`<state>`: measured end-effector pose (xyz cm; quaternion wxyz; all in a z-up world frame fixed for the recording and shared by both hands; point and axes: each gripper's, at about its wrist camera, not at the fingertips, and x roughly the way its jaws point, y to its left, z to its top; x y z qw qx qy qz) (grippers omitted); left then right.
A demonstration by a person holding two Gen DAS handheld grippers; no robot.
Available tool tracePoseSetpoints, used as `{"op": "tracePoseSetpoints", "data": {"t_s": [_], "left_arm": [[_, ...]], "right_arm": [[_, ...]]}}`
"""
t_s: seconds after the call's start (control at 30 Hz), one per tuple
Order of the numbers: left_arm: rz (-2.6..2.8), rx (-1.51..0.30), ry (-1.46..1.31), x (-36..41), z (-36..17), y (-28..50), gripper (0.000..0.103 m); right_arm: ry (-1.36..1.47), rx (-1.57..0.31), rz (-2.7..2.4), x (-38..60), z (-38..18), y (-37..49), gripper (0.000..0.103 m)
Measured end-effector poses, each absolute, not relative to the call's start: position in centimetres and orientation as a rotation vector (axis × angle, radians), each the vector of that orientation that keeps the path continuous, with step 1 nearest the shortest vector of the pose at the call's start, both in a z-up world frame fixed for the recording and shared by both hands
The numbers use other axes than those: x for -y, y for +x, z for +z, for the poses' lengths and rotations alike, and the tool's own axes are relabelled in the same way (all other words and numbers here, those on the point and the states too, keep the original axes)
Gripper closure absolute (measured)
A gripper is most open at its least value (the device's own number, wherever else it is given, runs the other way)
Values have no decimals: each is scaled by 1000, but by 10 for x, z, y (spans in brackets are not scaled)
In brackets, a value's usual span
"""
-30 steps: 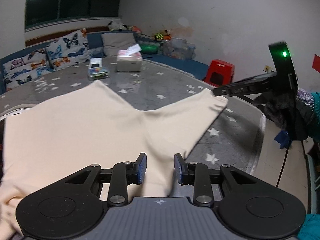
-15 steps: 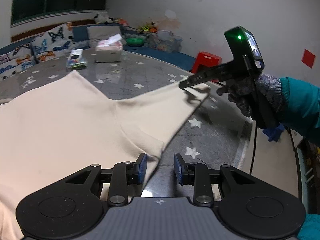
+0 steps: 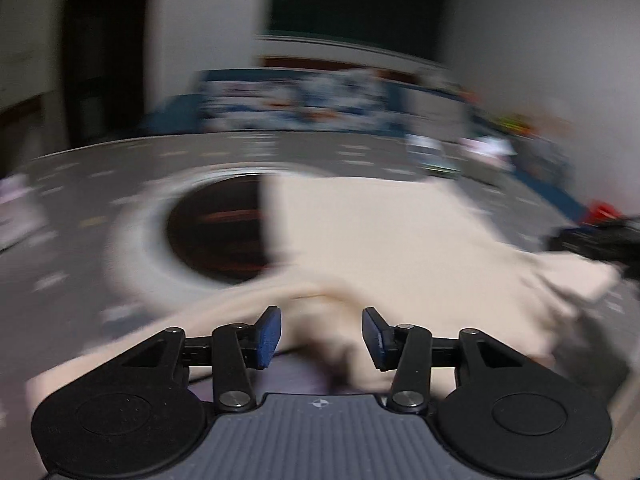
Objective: Fold clothes
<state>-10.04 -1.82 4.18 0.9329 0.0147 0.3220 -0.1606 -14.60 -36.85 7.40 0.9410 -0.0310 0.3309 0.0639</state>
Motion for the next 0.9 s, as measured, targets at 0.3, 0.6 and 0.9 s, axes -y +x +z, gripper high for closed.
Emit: {"op": "tracePoseSetpoints", "data": {"t_s": [0.3,0.6,0.9], "left_arm": [[145,-704,-52,-81,27,-107,44],[47,-713,-51,-90,17,-100,95],[58,-455,224,-79,72,-52,98]], "right_arm": [[-131,-709,320,311,67,-131,67],[-176,-769,370,289,48,-127,61],[-213,-810,389,282,38,-127,60]]}}
